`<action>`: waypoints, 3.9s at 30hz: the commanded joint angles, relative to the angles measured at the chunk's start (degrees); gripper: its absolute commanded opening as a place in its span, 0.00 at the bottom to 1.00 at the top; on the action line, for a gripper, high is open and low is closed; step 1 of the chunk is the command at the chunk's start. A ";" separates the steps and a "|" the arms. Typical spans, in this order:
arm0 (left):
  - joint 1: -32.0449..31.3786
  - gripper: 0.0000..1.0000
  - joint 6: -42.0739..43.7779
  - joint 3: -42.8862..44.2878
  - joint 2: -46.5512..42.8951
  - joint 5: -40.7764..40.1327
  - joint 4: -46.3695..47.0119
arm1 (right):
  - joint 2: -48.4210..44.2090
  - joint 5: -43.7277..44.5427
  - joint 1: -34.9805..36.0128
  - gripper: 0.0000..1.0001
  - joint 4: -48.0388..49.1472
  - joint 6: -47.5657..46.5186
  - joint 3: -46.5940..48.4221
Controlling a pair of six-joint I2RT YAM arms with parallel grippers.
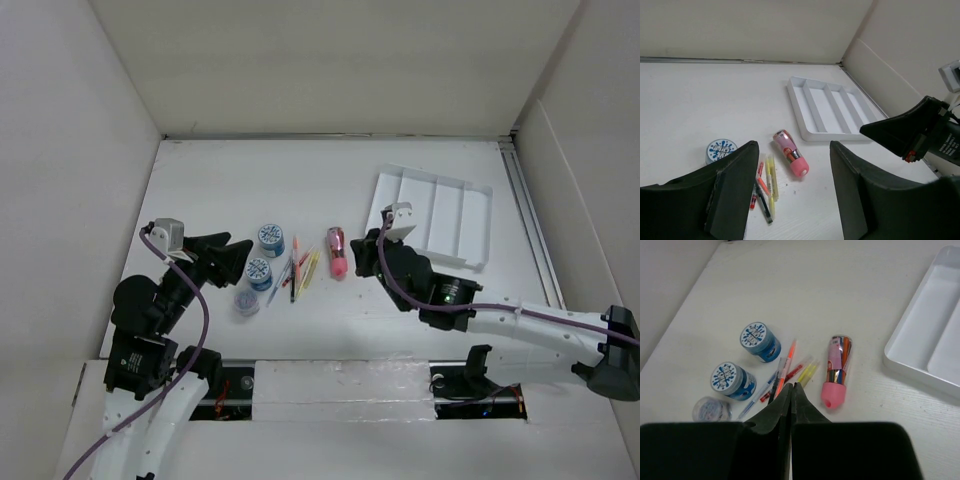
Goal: Organize the desk
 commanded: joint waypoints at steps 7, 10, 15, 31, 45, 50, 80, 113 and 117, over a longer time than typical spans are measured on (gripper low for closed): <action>-0.11 0.56 0.22 0.33 1.28 2.67 3.61 | 11.97 5.51 0.23 0.58 -2.52 3.42 2.79; -0.11 0.56 -0.04 -0.02 1.02 2.85 3.70 | 16.28 5.52 0.23 0.85 -3.60 5.01 4.20; -0.11 0.58 -0.39 -0.11 1.37 2.76 3.70 | 20.77 4.38 -2.05 0.89 -3.86 8.35 4.20; -0.11 0.62 -0.75 -0.28 0.75 2.85 3.70 | 35.36 -7.84 -9.79 0.80 0.27 6.33 8.59; -0.11 0.62 -0.83 -0.37 0.22 3.20 3.70 | 43.01 -9.60 -12.87 0.52 4.84 6.77 11.41; -0.11 0.62 -0.92 -0.55 0.31 3.82 3.96 | 37.23 -11.01 -12.87 0.33 6.24 5.98 9.83; -0.11 0.63 -0.57 -0.55 1.28 5.66 4.23 | 35.09 -21.28 -40.29 0.34 2.47 4.92 17.64; -0.11 0.59 -10.24 3.58 -2.33 -26.41 -5.26 | 48.27 -14.08 -6.37 1.00 4.94 -1.32 31.61; -0.11 0.59 -13.13 4.72 -3.29 -32.11 -7.63 | 53.46 -14.78 -5.75 1.00 3.44 -1.93 37.85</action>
